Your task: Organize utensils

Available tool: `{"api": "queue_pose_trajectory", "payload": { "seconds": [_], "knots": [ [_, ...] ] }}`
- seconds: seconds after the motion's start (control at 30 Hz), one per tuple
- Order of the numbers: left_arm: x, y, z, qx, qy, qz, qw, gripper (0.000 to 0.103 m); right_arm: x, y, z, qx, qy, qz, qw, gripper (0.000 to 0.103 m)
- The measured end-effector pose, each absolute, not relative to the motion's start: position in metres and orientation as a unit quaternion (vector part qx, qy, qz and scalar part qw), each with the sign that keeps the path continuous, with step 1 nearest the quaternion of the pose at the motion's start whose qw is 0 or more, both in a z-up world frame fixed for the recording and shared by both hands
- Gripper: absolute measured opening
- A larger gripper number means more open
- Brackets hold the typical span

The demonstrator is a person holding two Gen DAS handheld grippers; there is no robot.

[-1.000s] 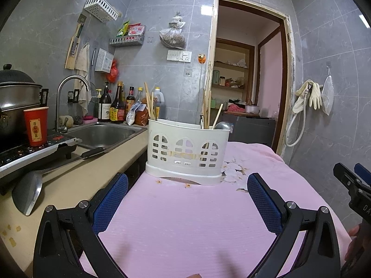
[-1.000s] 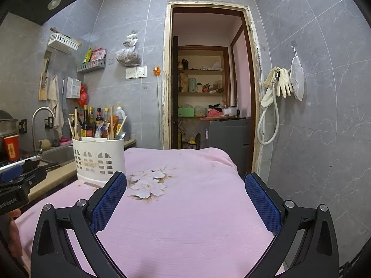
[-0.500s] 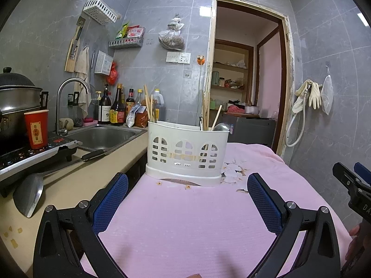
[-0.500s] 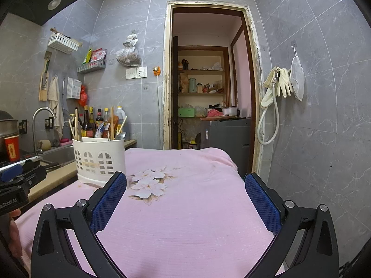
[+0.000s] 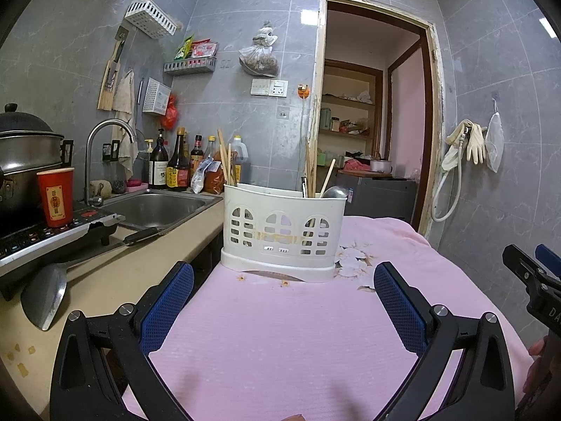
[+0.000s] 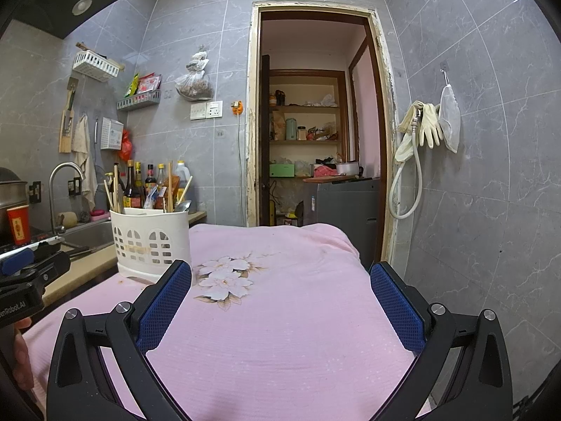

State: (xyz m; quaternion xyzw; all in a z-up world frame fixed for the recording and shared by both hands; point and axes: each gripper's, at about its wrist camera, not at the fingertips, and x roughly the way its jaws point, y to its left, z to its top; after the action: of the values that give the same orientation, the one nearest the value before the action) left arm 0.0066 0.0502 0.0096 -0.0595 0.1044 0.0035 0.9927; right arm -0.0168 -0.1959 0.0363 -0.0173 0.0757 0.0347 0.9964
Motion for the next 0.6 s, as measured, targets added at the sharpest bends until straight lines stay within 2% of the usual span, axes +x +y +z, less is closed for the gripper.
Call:
{"api": "queue_pose_trajectory", "payload": {
  "seconds": [0.6],
  "knots": [
    [0.0071,0.0526,0.0109,-0.058,0.105,0.002,0.993,0.101,-0.017,-0.1954,0.0362,-0.017,0.076,0.034,0.996,0.103]
  ]
}}
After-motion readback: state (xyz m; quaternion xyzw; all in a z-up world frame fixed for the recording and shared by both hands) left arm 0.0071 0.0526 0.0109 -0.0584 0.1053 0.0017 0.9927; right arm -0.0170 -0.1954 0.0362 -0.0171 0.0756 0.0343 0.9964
